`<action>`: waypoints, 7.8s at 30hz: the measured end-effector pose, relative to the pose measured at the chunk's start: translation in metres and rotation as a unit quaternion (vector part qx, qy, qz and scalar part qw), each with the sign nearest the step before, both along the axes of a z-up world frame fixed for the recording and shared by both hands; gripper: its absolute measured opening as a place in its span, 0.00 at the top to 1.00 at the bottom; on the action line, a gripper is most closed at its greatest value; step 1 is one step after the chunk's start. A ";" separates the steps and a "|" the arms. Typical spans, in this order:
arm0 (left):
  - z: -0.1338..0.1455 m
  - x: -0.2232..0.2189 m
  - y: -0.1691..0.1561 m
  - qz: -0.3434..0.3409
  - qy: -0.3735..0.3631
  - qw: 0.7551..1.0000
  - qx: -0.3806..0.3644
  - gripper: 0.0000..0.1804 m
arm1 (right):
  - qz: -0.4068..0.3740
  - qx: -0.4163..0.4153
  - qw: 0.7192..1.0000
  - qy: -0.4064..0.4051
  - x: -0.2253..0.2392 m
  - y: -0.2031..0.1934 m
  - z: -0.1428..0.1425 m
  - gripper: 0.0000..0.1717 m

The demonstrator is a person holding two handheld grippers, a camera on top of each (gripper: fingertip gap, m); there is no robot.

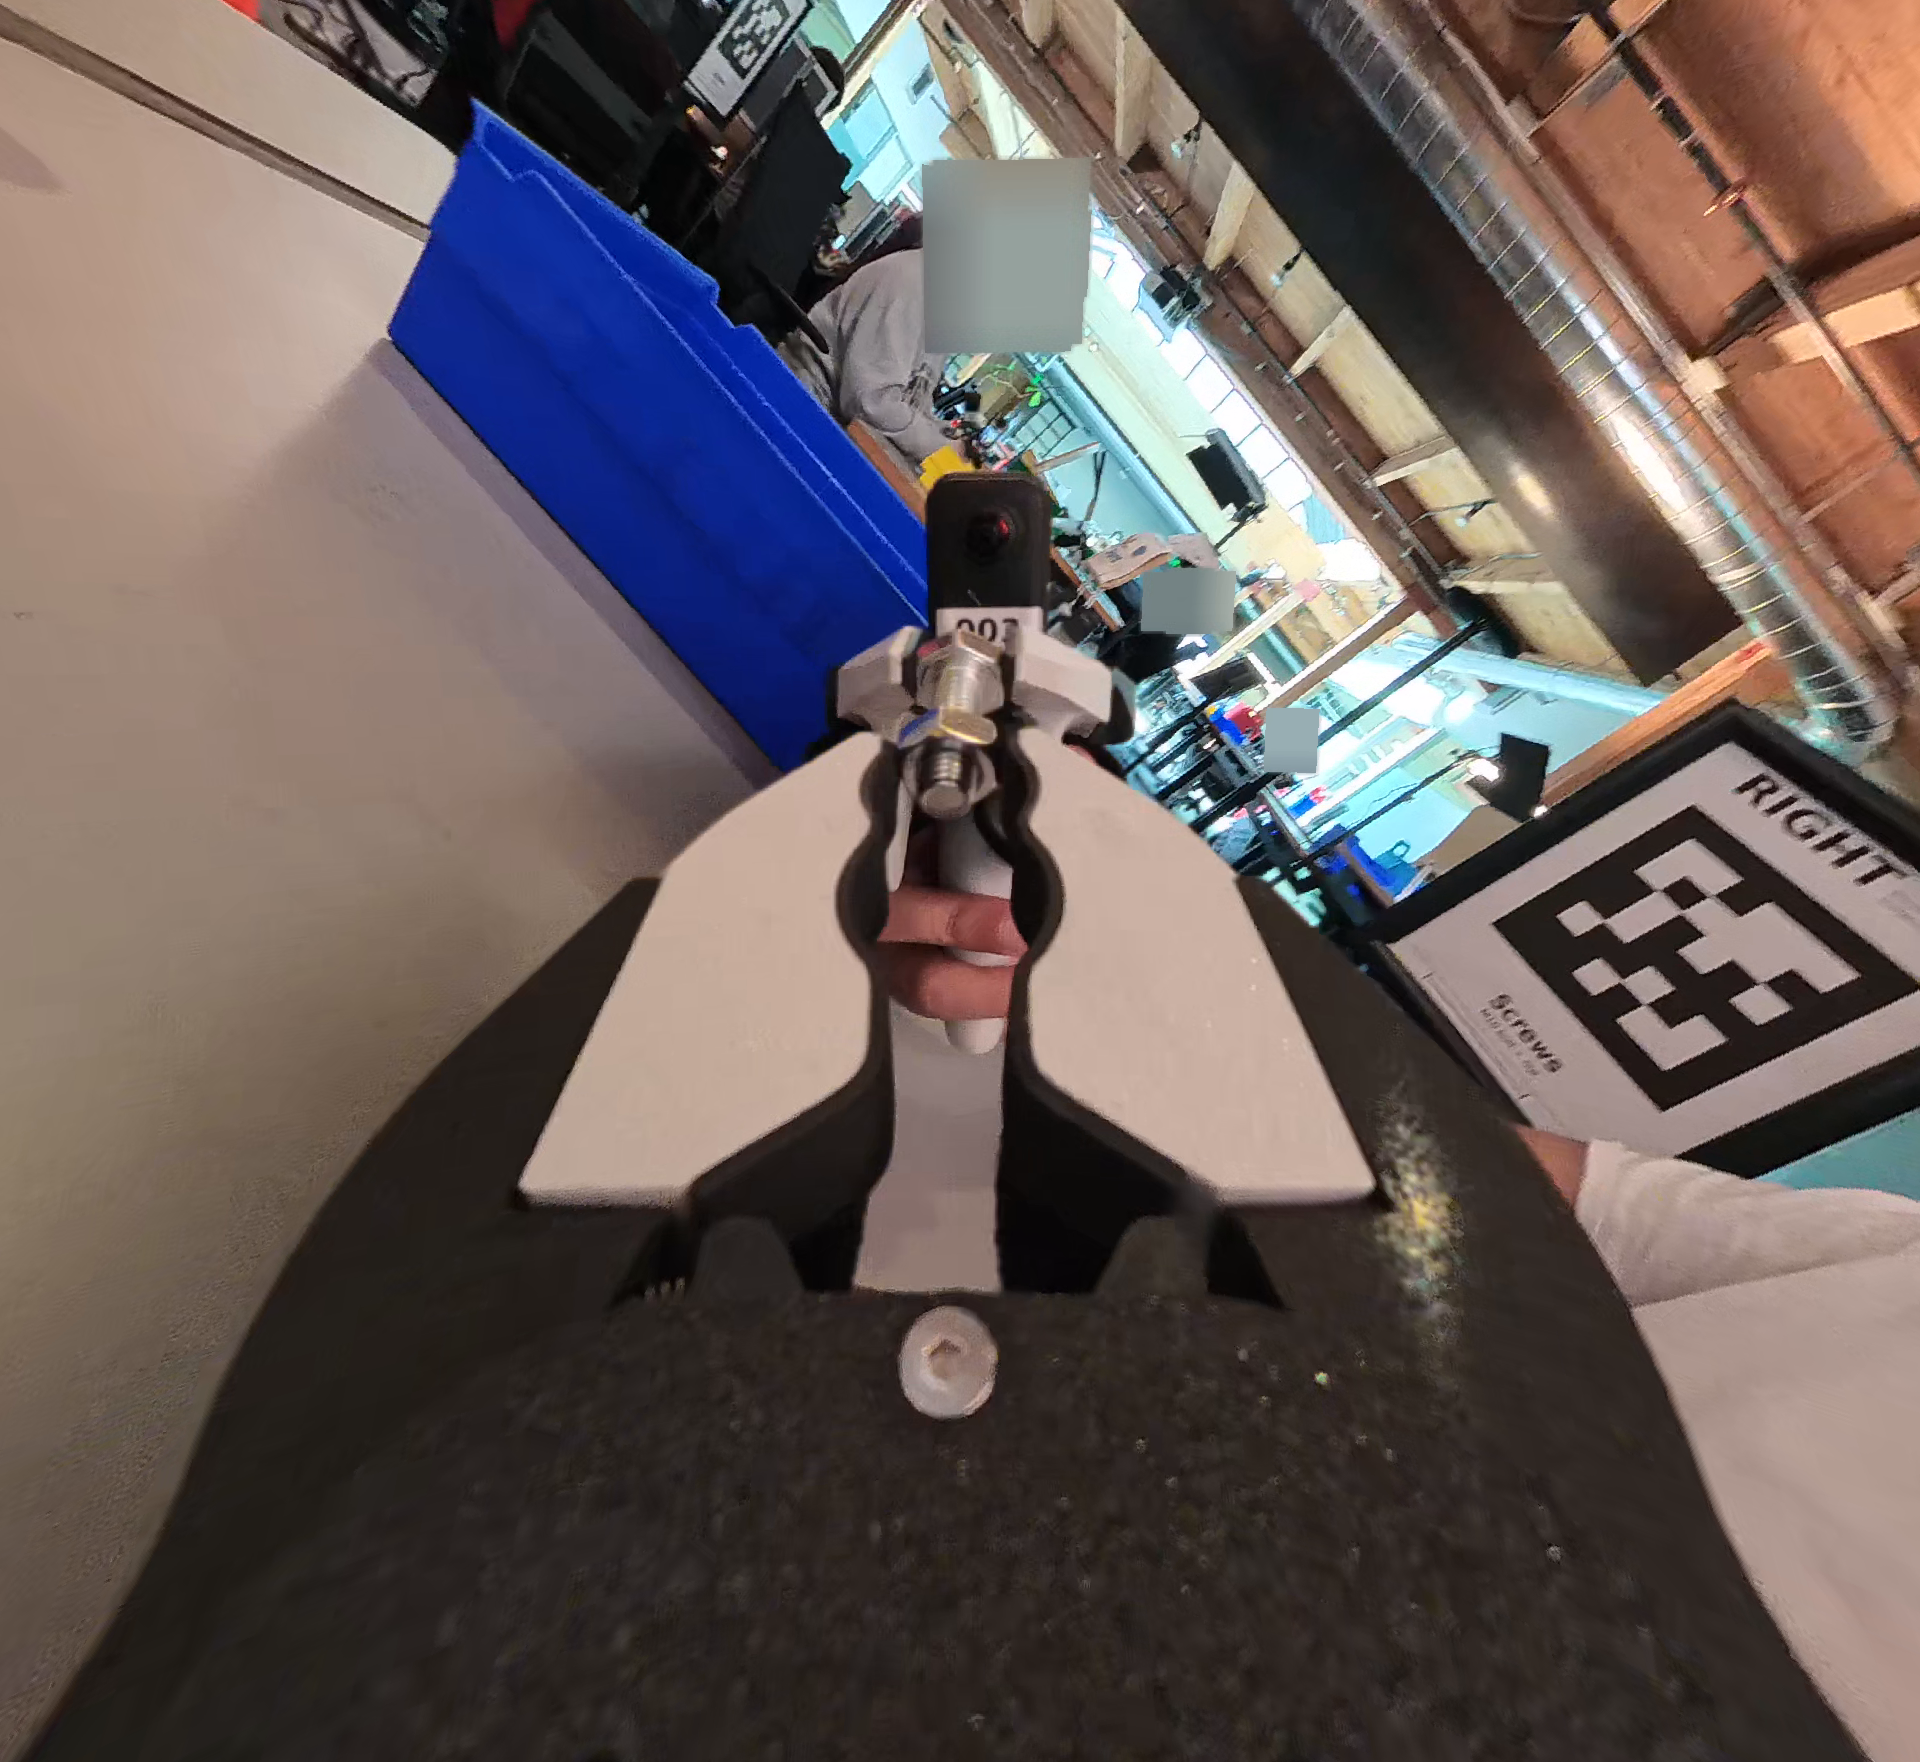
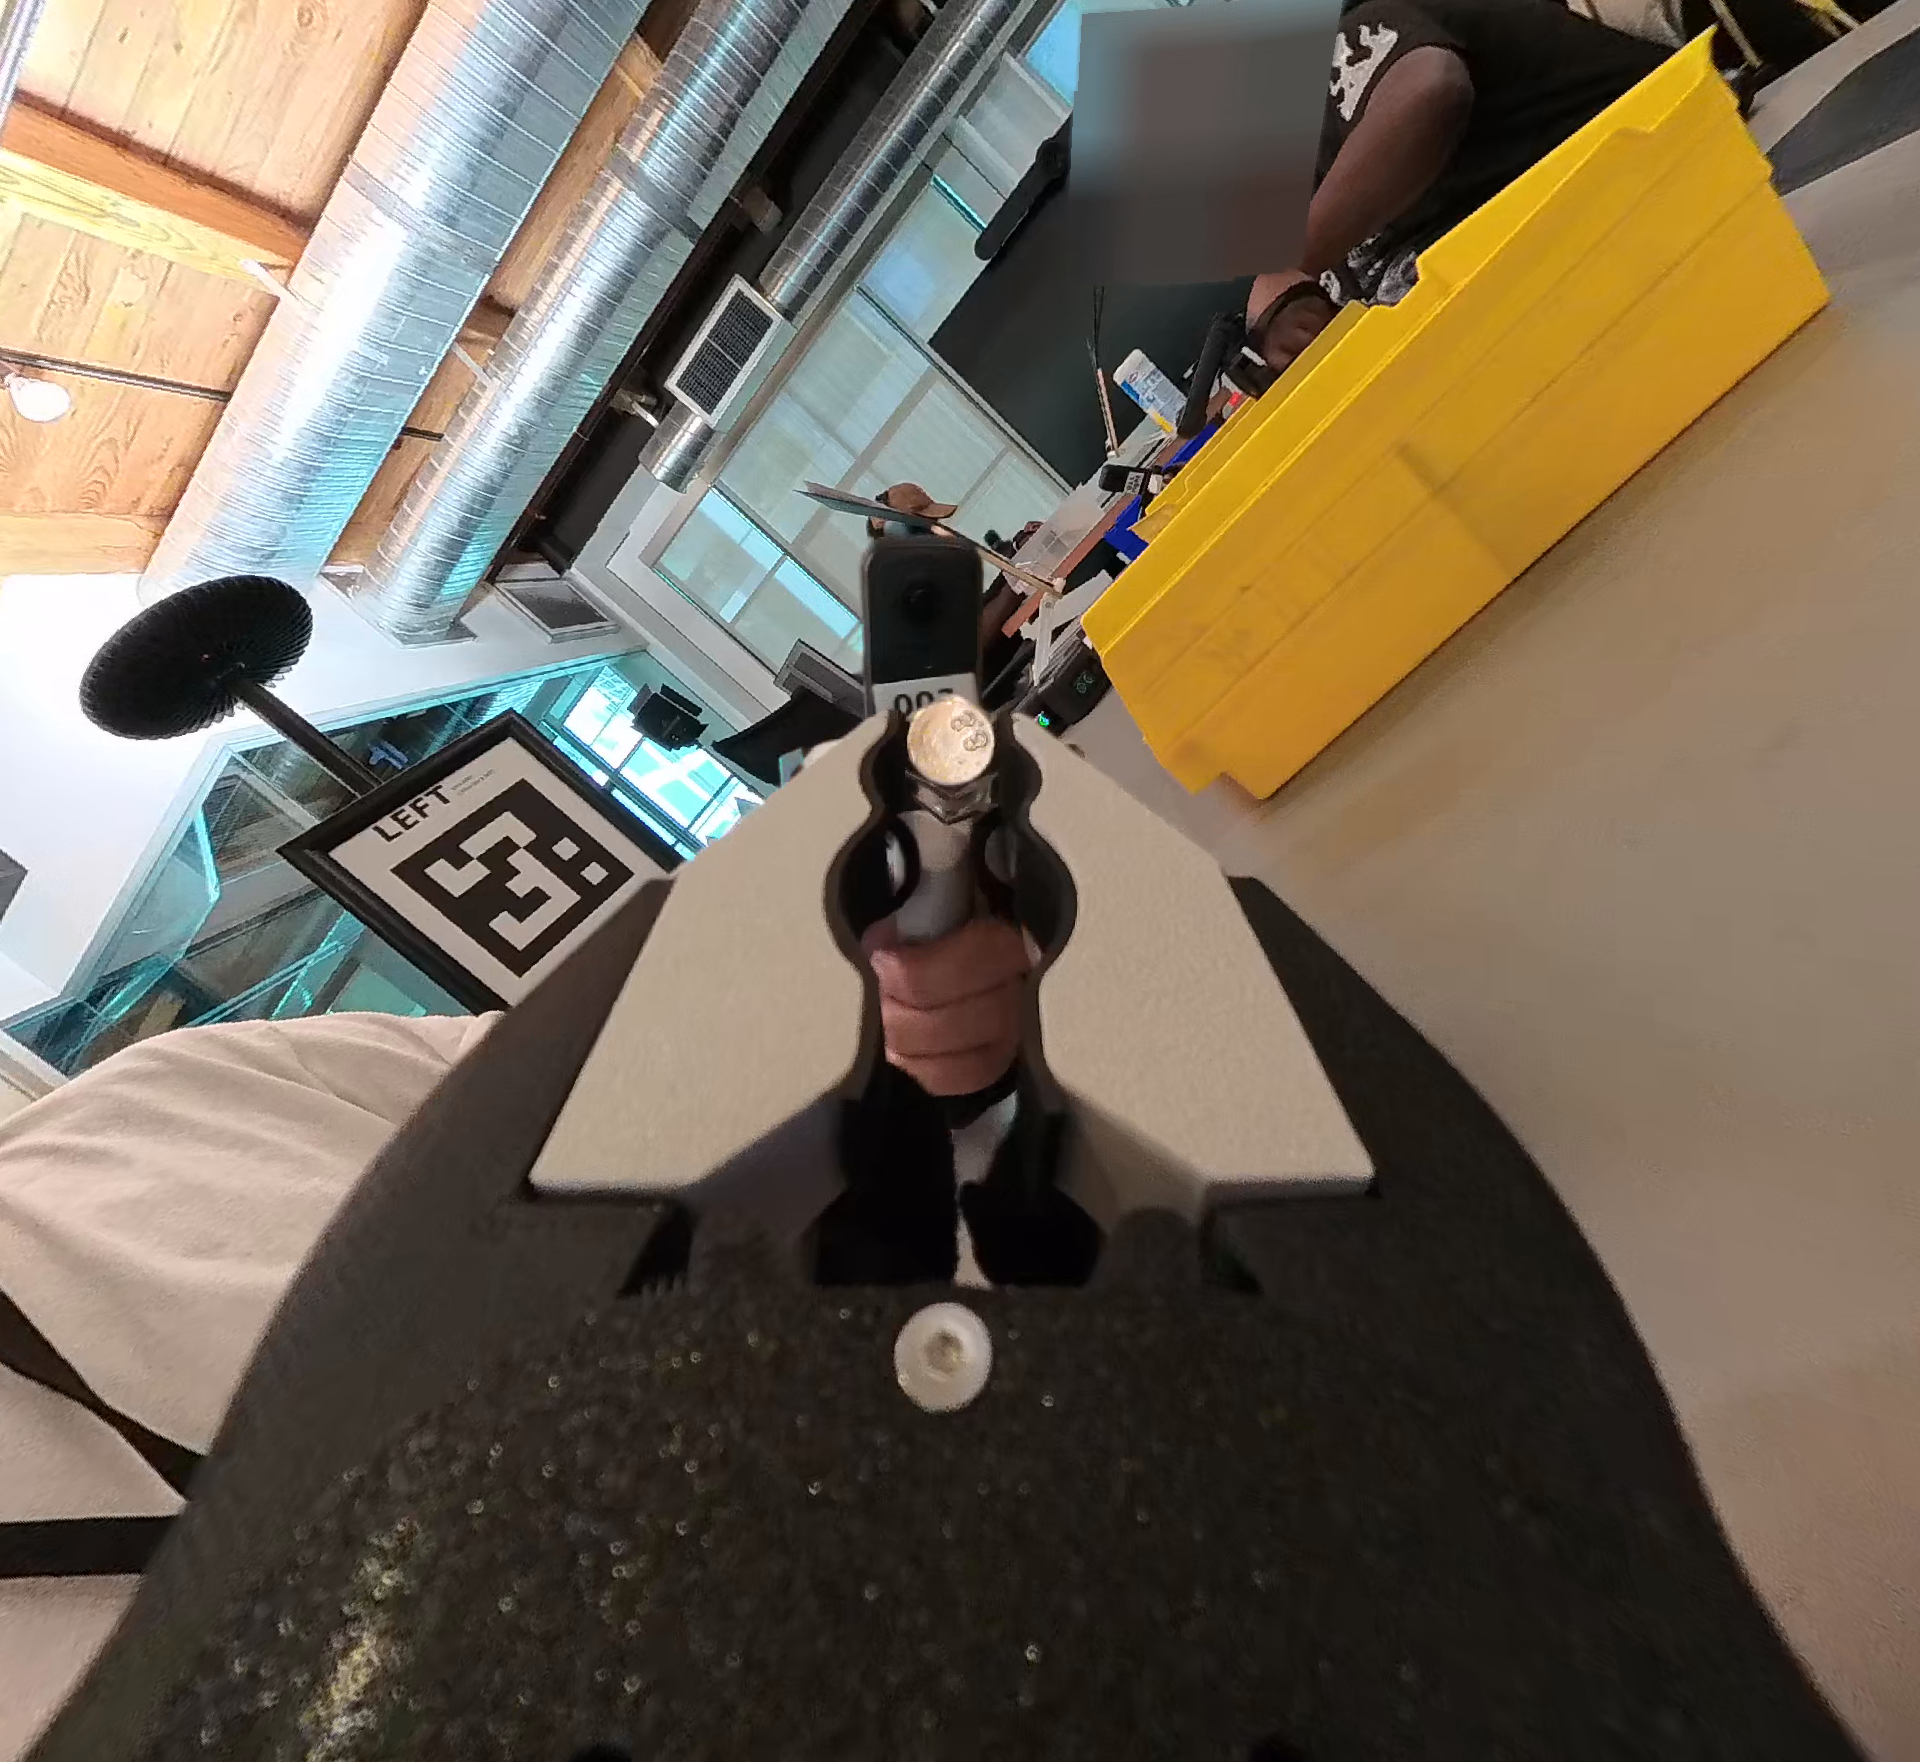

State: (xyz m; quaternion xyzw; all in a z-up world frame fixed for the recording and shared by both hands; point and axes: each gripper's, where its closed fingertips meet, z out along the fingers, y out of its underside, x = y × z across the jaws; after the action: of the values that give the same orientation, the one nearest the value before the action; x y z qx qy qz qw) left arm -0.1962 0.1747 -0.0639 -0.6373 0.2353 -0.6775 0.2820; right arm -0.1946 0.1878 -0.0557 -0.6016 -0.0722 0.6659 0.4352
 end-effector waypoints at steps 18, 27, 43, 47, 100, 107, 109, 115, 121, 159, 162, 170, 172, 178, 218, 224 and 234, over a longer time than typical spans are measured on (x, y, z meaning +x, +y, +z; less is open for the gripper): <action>-0.004 -0.010 0.007 0.178 0.313 0.544 0.758 0.90 | 0.028 -0.017 0.999 0.014 -0.005 -0.005 -0.003 0.90; -0.003 0.000 -0.012 0.110 0.218 0.838 0.489 0.80 | 0.005 -0.010 1.000 0.008 0.004 -0.001 -0.001 0.91; 0.007 -0.001 -0.002 0.082 0.055 0.983 0.155 0.88 | 0.010 -0.013 0.999 0.037 0.004 -0.002 0.005 0.90; 0.001 0.001 -0.005 0.061 0.064 0.984 0.155 0.89 | 0.013 -0.014 0.999 0.045 0.003 -0.003 0.006 0.90; -0.009 -0.006 -0.009 -0.116 0.038 0.992 -0.026 0.90 | 0.020 0.047 0.990 -0.129 -0.011 -0.015 -0.017 0.90; -0.019 -0.011 -0.009 -0.062 0.172 0.903 0.390 0.90 | 0.053 0.026 0.994 -0.089 -0.012 -0.020 -0.013 0.90; -0.016 -0.012 -0.008 -0.031 0.195 0.832 0.518 0.90 | 0.074 0.013 0.995 -0.062 -0.013 -0.023 -0.010 0.90; -0.017 -0.015 -0.003 0.044 0.254 0.618 0.743 0.90 | 0.093 -0.003 0.994 -0.053 -0.014 -0.026 -0.014 0.90; -0.005 -0.015 -0.007 0.038 0.211 0.778 0.591 0.86 | 0.059 0.009 0.996 -0.061 -0.006 -0.019 -0.013 0.90; -0.015 -0.004 -0.003 0.051 0.242 0.683 0.687 0.78 | 0.034 -0.003 0.999 -0.037 0.004 -0.009 -0.009 0.91; -0.010 -0.007 0.005 0.059 0.212 0.831 0.511 0.78 | 0.018 0.009 0.999 -0.045 0.007 -0.008 -0.007 0.91; -0.017 -0.004 0.003 -0.087 0.043 0.995 0.029 0.72 | 0.012 0.009 0.998 -0.054 0.005 -0.006 -0.009 0.90; -0.015 -0.003 0.003 -0.093 0.033 0.995 0.022 0.72 | 0.011 0.008 0.998 -0.058 0.004 -0.006 -0.011 0.90; -0.007 0.000 -0.001 -0.083 0.023 0.995 0.054 0.91 | 0.014 0.007 0.998 -0.057 0.001 -0.006 -0.011 0.90; -0.013 0.005 0.000 -0.093 0.027 0.995 -0.007 0.85 | -0.008 -0.006 0.998 -0.057 0.010 0.001 -0.015 0.90; -0.020 0.003 0.000 -0.086 0.064 0.988 0.108 0.91 | 0.009 -0.017 0.998 -0.066 0.005 -0.002 -0.021 0.90; -0.021 -0.003 0.018 0.090 0.294 0.533 0.788 0.91 | 0.031 -0.051 0.998 -0.031 0.003 -0.002 -0.023 0.91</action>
State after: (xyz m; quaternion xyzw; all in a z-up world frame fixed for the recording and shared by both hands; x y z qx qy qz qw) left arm -0.1992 0.1931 -0.0847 -0.3377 0.6849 0.0377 0.6446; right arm -0.1914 0.1862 -0.0791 -0.6412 -0.0701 0.6625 0.3809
